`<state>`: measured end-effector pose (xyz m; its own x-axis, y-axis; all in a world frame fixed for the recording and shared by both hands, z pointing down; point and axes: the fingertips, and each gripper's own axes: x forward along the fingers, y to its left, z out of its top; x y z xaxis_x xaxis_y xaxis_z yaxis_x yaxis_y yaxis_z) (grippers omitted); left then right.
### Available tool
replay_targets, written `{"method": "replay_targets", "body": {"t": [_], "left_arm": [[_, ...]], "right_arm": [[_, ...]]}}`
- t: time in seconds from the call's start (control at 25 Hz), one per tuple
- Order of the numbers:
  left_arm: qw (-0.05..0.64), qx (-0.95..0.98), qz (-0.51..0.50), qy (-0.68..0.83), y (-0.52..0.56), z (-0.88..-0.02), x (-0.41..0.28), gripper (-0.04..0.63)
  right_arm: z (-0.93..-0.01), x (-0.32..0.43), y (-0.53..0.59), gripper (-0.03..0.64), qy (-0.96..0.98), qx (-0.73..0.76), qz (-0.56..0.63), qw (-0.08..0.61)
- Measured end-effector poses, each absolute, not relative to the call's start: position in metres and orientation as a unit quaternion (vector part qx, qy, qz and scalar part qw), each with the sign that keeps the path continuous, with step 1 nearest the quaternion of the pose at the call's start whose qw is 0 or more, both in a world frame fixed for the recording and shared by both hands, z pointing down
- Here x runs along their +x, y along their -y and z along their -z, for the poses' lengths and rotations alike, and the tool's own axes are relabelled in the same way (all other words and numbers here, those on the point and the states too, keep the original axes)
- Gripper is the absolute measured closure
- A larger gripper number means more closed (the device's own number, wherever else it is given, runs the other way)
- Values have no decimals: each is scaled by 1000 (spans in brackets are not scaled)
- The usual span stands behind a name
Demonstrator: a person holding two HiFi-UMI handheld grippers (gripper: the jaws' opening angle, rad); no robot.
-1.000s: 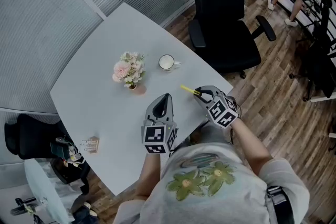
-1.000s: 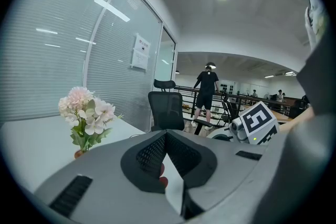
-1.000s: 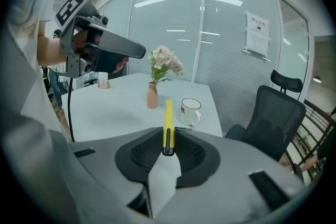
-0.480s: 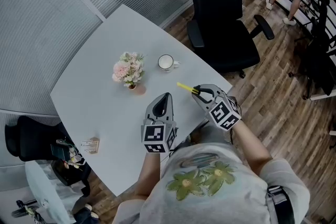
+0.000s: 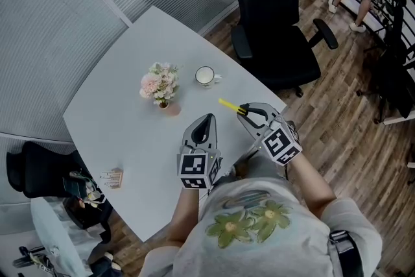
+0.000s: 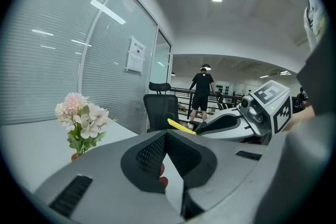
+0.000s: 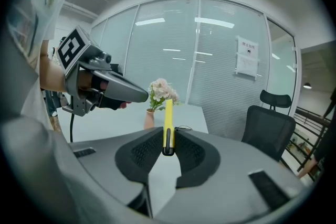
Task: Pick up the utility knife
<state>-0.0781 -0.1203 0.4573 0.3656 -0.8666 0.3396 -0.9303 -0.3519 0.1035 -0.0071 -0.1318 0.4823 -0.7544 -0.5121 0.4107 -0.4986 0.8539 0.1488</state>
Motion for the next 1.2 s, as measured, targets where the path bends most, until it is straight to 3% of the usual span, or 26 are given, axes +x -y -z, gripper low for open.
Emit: {"method": "replay_targets", "body": {"t": [1.2], "left_arm": [[125, 838, -103, 522, 105, -447, -60, 594]], "right_arm": [[-410, -11, 103, 548, 943, 298, 50, 137]]}}
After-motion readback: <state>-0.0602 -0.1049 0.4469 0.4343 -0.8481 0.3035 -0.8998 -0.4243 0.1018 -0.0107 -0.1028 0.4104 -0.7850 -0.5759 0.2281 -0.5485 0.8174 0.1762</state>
